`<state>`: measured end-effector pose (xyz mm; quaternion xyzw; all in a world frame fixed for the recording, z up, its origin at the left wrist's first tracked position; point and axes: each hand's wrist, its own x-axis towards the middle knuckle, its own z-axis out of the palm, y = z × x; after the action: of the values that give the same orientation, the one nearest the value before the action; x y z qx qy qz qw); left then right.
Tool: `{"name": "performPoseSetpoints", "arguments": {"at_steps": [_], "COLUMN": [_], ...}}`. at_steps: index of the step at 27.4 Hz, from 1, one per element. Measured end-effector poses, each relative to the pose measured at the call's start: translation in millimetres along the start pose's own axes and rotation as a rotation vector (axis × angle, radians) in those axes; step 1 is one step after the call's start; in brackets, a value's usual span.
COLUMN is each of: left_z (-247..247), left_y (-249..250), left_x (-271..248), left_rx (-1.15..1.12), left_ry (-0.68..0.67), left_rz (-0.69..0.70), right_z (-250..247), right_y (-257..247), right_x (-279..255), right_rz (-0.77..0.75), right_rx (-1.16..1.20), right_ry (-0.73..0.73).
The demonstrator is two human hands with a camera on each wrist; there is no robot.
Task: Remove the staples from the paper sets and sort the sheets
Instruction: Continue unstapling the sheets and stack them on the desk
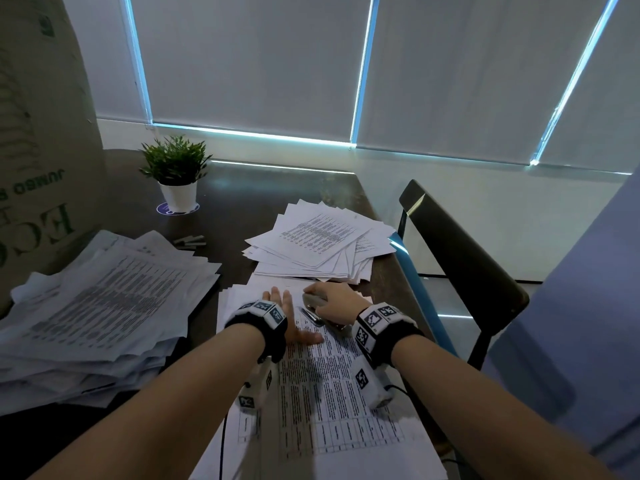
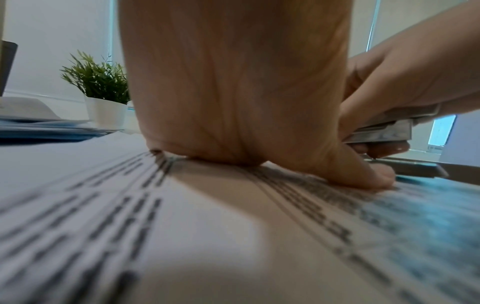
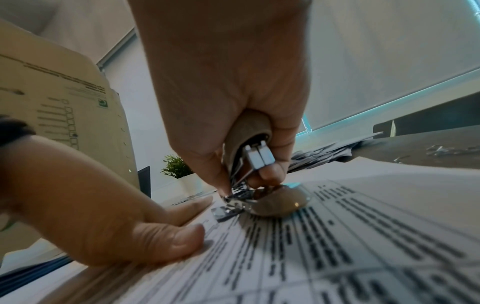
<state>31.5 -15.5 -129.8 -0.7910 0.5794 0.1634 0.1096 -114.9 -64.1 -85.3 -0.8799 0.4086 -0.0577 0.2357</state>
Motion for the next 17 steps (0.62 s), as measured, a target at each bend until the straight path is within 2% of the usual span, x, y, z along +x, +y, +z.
{"name": "performPoseSetpoints", "arguments": {"at_steps": [4, 9, 13, 17], "left_z": [1.5, 5.1, 2.6, 5.6], "left_y": [2.4, 2.7, 2.7, 0.9], "left_x": [2.0, 4.9, 1.8, -0.6], "left_rx": [0.004, 0.008, 0.001, 0.000], "left_ry": [0.005, 0.042, 0.032, 0.038], "left_rz": [-0.021, -0.015, -0.010, 0.002], "right_z": [12.8, 35.4, 34.7, 33.4], "right_y": [-4.0, -14.4, -23.6, -32.8], "right_x": [7.6, 25.1, 26.1, 26.3], "right_rz": [-0.017, 0.052, 0.028, 0.024], "right_rx": [-0.078, -0.205, -0.380, -0.390], "right_ry": [0.028, 0.052, 0.006, 0.059]}}
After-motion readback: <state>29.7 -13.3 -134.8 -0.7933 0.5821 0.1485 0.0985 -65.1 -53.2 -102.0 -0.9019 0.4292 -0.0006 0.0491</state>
